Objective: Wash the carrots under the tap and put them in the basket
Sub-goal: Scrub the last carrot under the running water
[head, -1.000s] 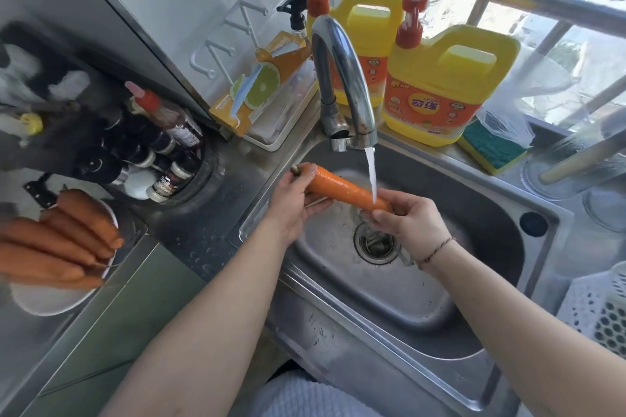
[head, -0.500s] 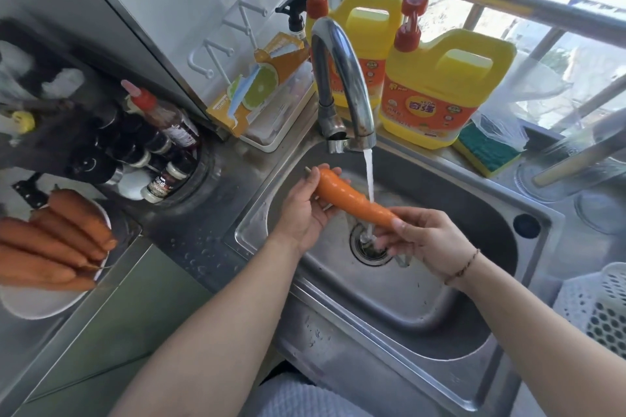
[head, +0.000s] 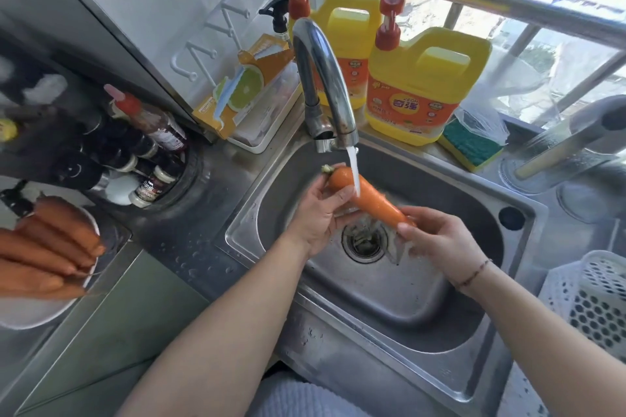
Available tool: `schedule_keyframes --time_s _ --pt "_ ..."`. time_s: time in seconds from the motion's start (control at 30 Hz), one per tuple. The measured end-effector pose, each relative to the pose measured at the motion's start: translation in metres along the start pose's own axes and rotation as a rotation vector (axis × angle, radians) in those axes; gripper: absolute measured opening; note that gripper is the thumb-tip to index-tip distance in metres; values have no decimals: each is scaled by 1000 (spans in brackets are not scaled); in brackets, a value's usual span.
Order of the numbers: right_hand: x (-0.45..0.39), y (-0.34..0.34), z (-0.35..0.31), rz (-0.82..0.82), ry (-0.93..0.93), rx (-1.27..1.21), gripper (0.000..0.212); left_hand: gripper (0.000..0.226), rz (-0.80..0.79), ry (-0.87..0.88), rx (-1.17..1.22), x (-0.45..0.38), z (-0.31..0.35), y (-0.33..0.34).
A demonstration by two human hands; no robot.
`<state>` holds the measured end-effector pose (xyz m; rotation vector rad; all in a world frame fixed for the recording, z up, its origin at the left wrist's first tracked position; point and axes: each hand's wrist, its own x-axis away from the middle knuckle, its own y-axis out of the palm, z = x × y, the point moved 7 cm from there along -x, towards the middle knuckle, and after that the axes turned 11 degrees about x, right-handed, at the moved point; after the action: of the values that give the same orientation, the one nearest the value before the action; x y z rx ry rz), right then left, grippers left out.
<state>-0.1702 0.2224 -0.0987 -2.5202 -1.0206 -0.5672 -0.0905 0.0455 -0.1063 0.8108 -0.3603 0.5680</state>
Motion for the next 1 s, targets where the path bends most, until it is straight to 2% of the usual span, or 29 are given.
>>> schedule_keyframes --time_s 0.07,0.2,0.3,0.4,0.47,0.57,0.67,0.73,0.83,0.9,1.0 --pt "-3 8 -6 13 -41 77 28 54 34 33 -4 2 5 -7" --pt "-5 31 -11 -75 -24 6 18 44 80 83 135 8 15 -20" --pt "-7 43 -7 -145 75 -102 22 37 126 109 201 10 21 -28" --pt "-5 47 5 -222 205 -133 35 25 195 115 172 11 21 -36" --pt "-1 44 11 -245 222 -47 35 15 244 118 105 15 20 -42" --pt "9 35 9 -184 82 258 11 5 307 130 -37 22 15 -48" --pt "14 33 15 -177 36 490 2 5 430 83 -180 27 4 -57" --pt "20 33 19 -211 43 687 13 4 515 -7 -265 34 -6 -61" --pt "29 31 20 -199 66 640 16 10 519 -66 -179 43 -14 -56" --pt "35 30 20 -185 74 712 17 16 511 -73 -210 48 -17 -55" --pt "39 31 20 -200 47 721 19 11 491 -17 -238 56 -10 -48"
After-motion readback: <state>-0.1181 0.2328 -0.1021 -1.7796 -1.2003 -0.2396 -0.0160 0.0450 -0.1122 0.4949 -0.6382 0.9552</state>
